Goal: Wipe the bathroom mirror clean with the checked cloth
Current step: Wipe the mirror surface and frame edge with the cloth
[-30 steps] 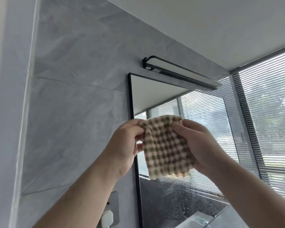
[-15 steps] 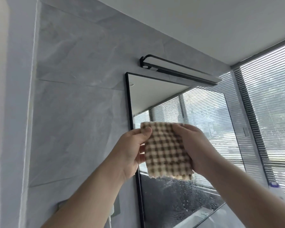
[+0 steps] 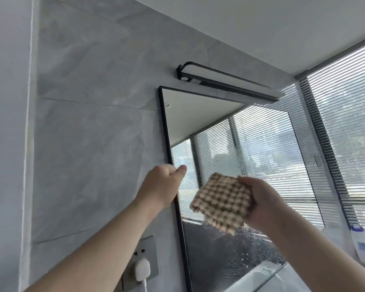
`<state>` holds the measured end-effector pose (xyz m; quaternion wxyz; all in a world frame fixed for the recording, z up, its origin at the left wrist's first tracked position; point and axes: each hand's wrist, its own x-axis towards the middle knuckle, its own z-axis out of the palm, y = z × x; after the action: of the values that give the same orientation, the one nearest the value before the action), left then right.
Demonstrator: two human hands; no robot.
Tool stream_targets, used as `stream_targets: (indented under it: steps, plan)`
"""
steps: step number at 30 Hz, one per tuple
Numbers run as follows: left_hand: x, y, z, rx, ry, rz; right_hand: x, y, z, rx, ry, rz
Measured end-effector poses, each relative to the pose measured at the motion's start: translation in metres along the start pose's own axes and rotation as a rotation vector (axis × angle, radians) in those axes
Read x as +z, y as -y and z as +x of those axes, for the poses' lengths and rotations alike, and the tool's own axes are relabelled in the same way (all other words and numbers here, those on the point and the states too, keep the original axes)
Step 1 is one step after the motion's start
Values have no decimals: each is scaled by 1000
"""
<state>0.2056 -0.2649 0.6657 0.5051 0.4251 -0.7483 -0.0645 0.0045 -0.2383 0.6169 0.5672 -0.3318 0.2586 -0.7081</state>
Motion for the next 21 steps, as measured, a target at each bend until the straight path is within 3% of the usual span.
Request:
stream_targets:
  steps: [5,9,11,13,15,18,21]
  plan:
    - [-28,32,45,278,-162,688,13,2,45,-275,-212,-24]
    - [-38,51,80,376,-139,1132,44,-8,86,-780,-406,-265]
    - [-35,62,84,429,-178,1220,55,-28,104,-940,-346,-589]
    - [-31,67,84,428,-194,1263,53,-57,123,-946,-156,-885]
    - [-29,72,89,455,-204,1267,44,-77,138,-972,-56,-976]
    - [-27,76,93,500,-253,1270,37,-83,152,-1088,-188,-1008]
    - [-26,80,92,528,-275,1254,39,-81,166,-1276,-272,-1211]
